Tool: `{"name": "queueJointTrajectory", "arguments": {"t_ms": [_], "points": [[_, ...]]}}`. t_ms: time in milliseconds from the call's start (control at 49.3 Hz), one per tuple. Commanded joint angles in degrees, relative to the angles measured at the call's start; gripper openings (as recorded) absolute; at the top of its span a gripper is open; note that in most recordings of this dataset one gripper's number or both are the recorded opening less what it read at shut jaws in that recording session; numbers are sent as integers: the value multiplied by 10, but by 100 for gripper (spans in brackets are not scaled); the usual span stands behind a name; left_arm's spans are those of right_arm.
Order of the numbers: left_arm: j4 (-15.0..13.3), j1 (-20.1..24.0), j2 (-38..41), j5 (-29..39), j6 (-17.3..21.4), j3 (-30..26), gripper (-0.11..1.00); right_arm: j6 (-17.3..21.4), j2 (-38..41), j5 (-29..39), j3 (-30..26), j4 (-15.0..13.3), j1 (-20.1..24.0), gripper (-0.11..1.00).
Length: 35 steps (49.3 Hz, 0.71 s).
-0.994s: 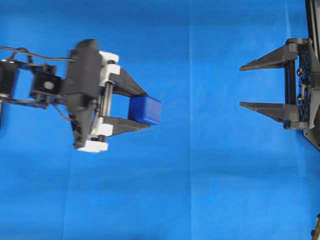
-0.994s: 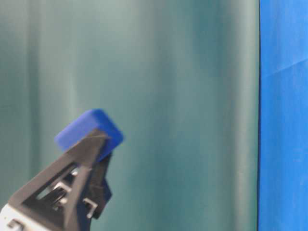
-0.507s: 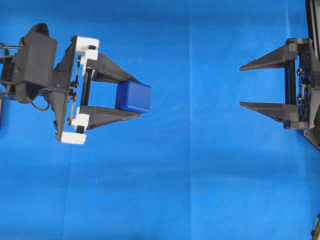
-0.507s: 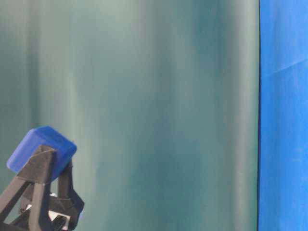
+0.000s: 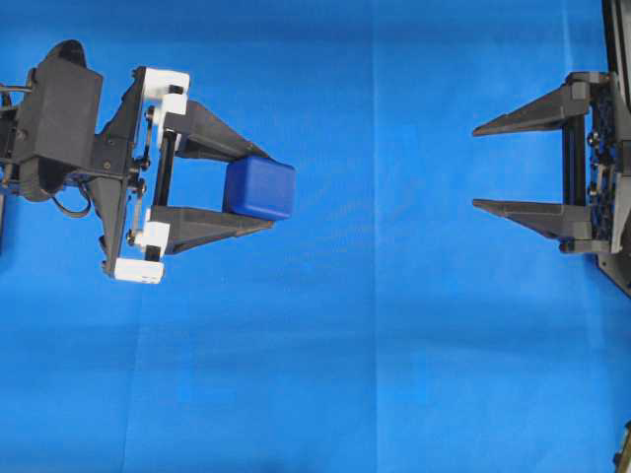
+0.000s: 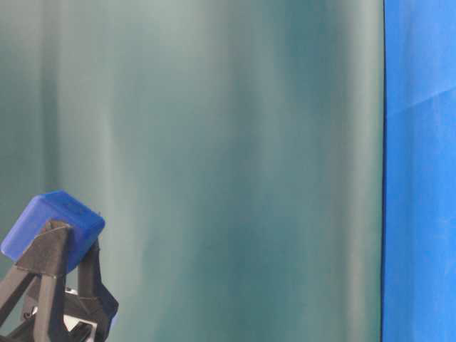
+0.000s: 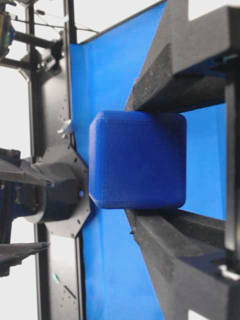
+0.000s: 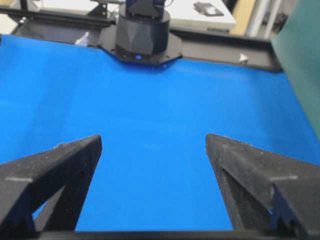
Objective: Handover the blue block to the right arm after grasping it with the left arm, then place it in the designated position.
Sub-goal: 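Hold the cube with the left gripper while the right gripper rotates and opens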
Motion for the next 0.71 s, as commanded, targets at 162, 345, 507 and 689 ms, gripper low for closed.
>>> {"name": "queueJointTrajectory", "arguments": {"t_ms": [162, 345, 507, 689], "points": [[-2, 2, -26, -6, -4, -6, 49, -41, -17, 41, -41, -53, -1, 97], [-2, 2, -27, -6, -4, -6, 49, -99, -36, 65, -50, -112, -1, 96], [-2, 2, -26, -6, -4, -6, 48, -150, -48, 65, -55, -166, -1, 94], [-2, 2, -26, -6, -4, -6, 49, -198, -45, 63, -54, -231, -1, 94]]}}
